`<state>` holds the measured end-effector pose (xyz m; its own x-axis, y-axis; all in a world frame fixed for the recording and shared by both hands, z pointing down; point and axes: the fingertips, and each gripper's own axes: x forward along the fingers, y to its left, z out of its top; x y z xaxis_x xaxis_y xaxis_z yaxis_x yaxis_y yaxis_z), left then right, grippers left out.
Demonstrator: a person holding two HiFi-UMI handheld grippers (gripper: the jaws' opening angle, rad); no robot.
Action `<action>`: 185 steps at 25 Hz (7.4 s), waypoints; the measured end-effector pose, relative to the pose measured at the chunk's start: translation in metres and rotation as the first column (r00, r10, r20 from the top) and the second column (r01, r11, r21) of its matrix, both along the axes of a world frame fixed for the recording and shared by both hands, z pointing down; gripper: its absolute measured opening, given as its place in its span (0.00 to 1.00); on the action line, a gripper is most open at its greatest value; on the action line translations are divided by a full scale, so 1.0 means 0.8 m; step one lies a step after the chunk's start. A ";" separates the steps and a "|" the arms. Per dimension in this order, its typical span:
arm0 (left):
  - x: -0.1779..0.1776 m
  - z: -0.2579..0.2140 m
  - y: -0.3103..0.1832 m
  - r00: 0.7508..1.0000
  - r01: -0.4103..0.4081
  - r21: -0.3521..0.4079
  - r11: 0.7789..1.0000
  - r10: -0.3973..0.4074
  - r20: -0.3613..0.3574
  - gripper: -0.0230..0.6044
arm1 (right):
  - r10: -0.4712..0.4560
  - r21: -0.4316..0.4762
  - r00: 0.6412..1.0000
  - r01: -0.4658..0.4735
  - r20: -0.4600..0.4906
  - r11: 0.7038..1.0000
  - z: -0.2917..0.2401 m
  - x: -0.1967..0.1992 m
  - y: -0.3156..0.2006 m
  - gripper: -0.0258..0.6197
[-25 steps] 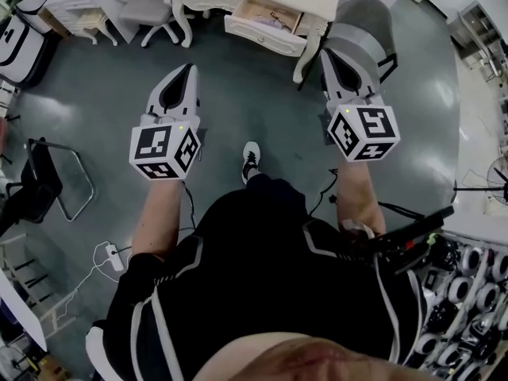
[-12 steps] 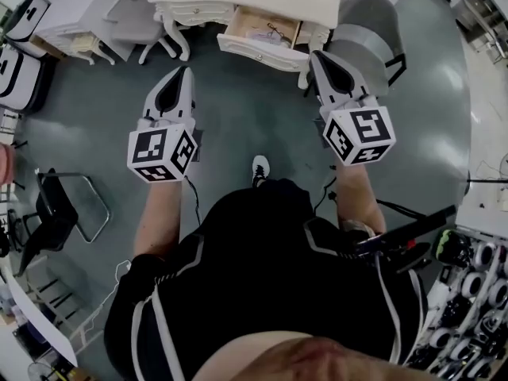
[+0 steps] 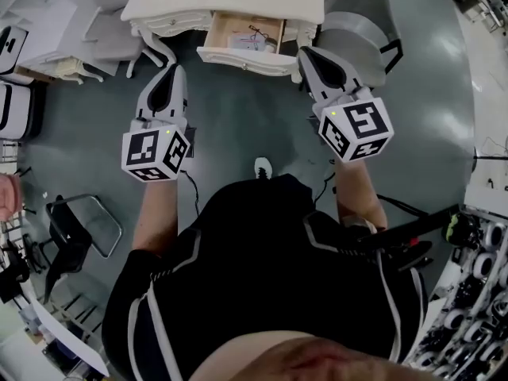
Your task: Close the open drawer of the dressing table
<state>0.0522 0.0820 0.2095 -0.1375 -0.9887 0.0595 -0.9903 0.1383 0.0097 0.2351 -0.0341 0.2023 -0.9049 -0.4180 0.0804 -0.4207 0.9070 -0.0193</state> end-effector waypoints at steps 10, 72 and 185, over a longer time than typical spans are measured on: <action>-0.036 -0.001 -0.062 0.996 -0.051 -0.029 0.998 0.053 0.069 0.04 | 0.038 0.021 0.999 -0.037 -0.025 0.999 0.003 -0.024 -0.045 0.05; -0.219 0.420 -0.229 0.814 -0.547 -0.437 0.714 0.576 -0.077 0.04 | 0.440 -0.217 0.774 -0.575 -0.455 0.788 0.442 -0.191 -0.123 0.05; -0.291 0.531 -0.458 0.964 -0.249 -0.554 0.794 0.152 -0.217 0.04 | 0.304 -0.393 0.817 -0.519 -0.491 0.759 0.620 -0.263 -0.432 0.05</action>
